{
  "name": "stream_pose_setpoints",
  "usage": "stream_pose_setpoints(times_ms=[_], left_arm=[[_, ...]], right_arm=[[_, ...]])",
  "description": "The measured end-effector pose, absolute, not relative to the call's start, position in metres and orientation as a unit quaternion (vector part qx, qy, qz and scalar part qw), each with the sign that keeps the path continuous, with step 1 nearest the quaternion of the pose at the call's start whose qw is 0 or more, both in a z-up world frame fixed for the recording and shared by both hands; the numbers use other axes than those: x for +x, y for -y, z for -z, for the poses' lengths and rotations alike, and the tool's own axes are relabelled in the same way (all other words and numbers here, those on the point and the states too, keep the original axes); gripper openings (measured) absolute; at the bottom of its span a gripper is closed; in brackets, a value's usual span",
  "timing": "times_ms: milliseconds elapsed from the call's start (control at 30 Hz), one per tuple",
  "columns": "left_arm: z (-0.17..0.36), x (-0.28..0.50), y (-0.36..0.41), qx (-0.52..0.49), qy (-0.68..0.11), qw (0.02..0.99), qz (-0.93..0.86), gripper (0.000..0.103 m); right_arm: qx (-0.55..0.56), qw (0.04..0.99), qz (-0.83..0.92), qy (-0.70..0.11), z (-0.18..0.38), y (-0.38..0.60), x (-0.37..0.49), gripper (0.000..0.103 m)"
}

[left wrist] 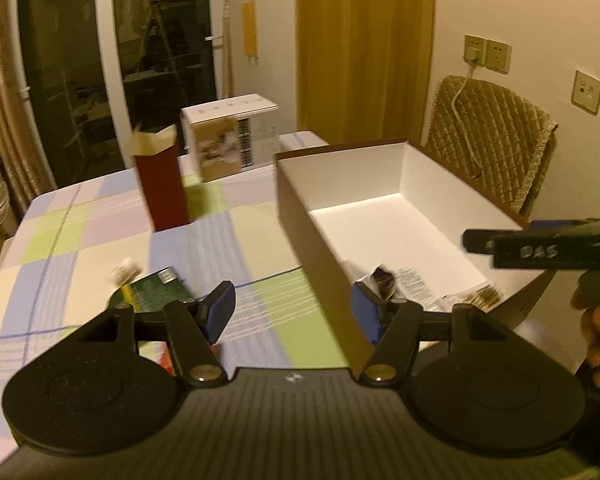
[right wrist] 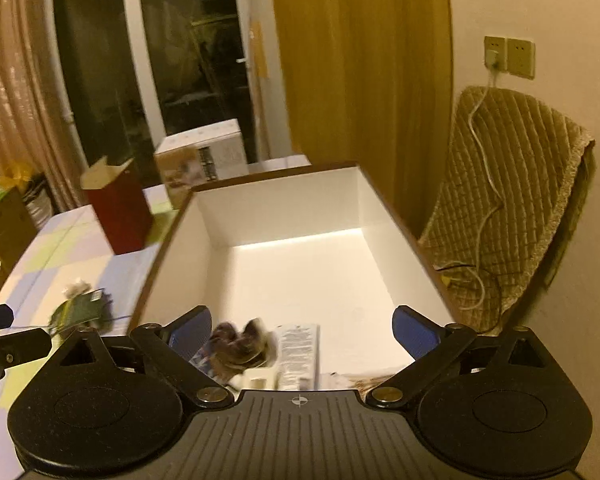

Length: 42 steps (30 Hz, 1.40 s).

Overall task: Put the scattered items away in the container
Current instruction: 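Move both tools back over the table toward the red candy packet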

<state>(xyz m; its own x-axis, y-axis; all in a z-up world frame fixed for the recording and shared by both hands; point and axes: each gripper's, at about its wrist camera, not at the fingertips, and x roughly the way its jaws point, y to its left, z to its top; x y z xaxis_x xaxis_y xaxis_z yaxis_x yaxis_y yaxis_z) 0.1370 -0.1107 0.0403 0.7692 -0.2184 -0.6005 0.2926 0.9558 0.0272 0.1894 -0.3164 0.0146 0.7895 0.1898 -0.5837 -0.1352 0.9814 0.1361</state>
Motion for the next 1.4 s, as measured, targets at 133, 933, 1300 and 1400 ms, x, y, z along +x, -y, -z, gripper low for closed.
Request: stream_pose_setpoints(times_ms=[133,933,1300,1400], left_arm=[[-0.038,0.122,0.080,0.054,-0.318,0.940,0.112,0.060],[-0.027,0.103,-0.052,0.002,-0.311,0.950,-0.010,0.087],[0.002,0.142,-0.077,-0.029,-0.323,0.946,-0.007,0.088],[0.012,0.150,-0.079,-0.038,-0.328,0.944,-0.003,0.088]], right_arm=[[0.030,0.947,-0.104,-0.301,-0.018,0.302,0.172,0.101],[-0.088,0.914,-0.276,-0.284,-0.012,0.151,0.108,0.101],[-0.118,0.891,-0.294,-0.325,0.041,0.092,0.142,0.101],[-0.107,0.889,-0.283,-0.343,0.055,0.087,0.157,0.101]])
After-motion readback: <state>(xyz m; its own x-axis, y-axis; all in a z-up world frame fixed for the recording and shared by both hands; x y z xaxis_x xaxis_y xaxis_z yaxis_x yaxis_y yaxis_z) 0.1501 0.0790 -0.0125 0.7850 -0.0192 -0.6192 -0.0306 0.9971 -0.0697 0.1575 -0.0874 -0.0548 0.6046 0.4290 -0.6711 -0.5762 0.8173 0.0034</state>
